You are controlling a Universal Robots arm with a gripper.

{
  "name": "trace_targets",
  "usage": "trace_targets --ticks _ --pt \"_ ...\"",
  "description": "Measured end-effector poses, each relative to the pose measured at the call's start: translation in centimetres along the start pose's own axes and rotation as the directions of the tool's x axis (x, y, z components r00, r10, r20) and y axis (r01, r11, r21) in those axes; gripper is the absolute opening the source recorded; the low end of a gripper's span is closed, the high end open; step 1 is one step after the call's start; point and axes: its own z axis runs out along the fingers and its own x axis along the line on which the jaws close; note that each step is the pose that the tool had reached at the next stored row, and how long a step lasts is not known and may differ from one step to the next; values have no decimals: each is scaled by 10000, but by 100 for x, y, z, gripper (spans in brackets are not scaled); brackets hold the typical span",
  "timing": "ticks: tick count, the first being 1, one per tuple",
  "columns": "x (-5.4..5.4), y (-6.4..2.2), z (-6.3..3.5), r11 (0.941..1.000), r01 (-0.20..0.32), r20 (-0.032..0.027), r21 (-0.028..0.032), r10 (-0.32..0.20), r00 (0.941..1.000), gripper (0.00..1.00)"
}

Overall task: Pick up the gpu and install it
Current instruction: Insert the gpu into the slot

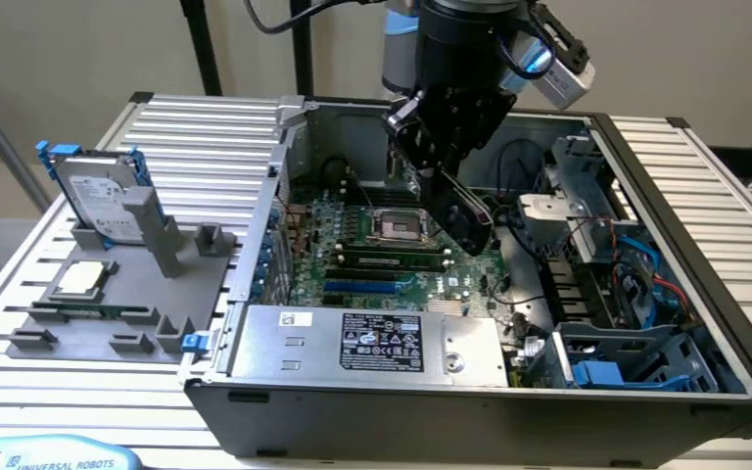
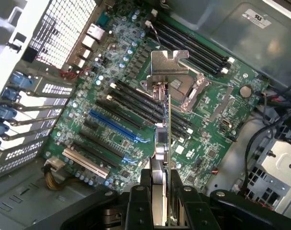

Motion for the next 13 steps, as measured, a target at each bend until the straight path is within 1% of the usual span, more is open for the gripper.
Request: trace_targets --ticks 3,5,7,10,13 --pt "1 0 37 9985 540 11 -3 -540 9985 27" --pt "1 1 64 9958 914 19 -5 -914 9958 27" --pt "1 1 89 9919 1271 27 -8 -1271 9919 27" --pt "2 1 124 9836 1804 36 -11 -1804 9836 27" --pt "3 2 156 9721 2347 43 -17 -2347 9721 27"
